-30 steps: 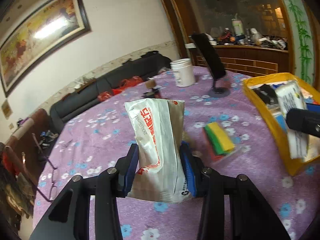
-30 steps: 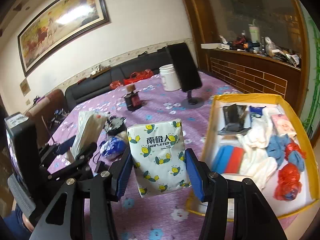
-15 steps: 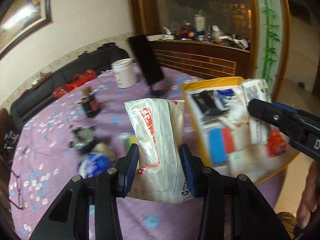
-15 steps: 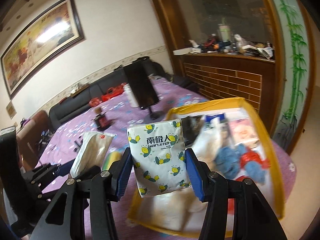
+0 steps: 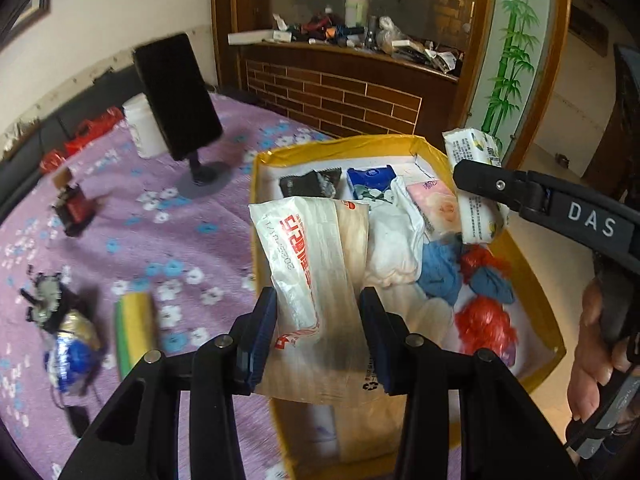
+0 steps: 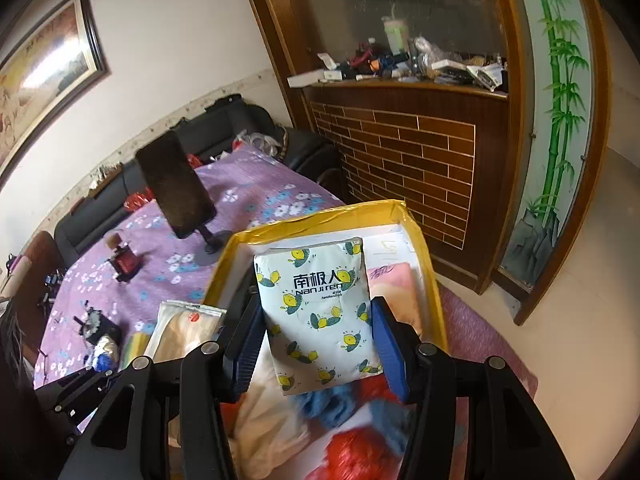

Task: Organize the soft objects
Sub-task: 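Lower the tissue pack into the tray and open the right gripper while the left gripper holds the white bag, then move both grippers back to the table, left gripper still holding the white bag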

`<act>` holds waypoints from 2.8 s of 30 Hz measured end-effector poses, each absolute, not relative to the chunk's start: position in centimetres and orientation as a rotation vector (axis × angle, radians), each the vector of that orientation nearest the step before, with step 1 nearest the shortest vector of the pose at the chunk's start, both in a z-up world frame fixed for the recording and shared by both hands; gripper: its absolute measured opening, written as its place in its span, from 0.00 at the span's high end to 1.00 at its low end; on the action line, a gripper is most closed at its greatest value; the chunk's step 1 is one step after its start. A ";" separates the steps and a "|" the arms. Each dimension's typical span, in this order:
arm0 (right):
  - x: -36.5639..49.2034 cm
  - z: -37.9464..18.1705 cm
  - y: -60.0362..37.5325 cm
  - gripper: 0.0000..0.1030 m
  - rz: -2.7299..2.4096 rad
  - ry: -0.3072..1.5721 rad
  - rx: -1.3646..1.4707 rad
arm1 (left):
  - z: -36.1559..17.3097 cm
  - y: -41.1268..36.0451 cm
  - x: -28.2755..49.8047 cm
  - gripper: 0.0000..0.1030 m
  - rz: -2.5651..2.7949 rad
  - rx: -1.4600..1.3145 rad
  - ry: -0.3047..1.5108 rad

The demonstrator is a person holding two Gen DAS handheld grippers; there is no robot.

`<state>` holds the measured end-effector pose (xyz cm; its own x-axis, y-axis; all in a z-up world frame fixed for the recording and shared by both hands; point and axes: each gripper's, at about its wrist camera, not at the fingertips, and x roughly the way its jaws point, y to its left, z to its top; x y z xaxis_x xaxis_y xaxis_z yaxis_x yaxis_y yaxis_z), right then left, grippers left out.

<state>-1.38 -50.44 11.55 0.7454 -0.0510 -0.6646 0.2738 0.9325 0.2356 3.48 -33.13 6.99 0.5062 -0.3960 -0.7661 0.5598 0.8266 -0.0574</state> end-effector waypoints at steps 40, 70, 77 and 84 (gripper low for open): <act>-2.6 13.2 -44.5 0.28 -0.024 0.623 0.293 | 7.6 -28.8 2.1 0.57 -0.567 0.152 0.863; 8.0 6.1 -22.6 0.44 0.304 0.972 0.177 | 3.7 -3.8 3.8 0.39 -0.315 0.024 0.994; 9.5 5.0 -19.6 0.44 0.372 0.982 0.178 | 2.4 -2.9 4.6 0.63 -0.229 0.016 1.033; 12.0 3.4 -18.5 0.59 0.392 0.986 0.163 | 3.5 -0.4 4.7 0.63 -0.182 -0.044 0.988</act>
<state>12.00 -18.52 3.35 0.4889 0.3939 -0.7784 -0.2485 0.9182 0.3086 4.74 -0.45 3.54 0.5361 -0.1729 -0.8262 0.1331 0.9839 -0.1195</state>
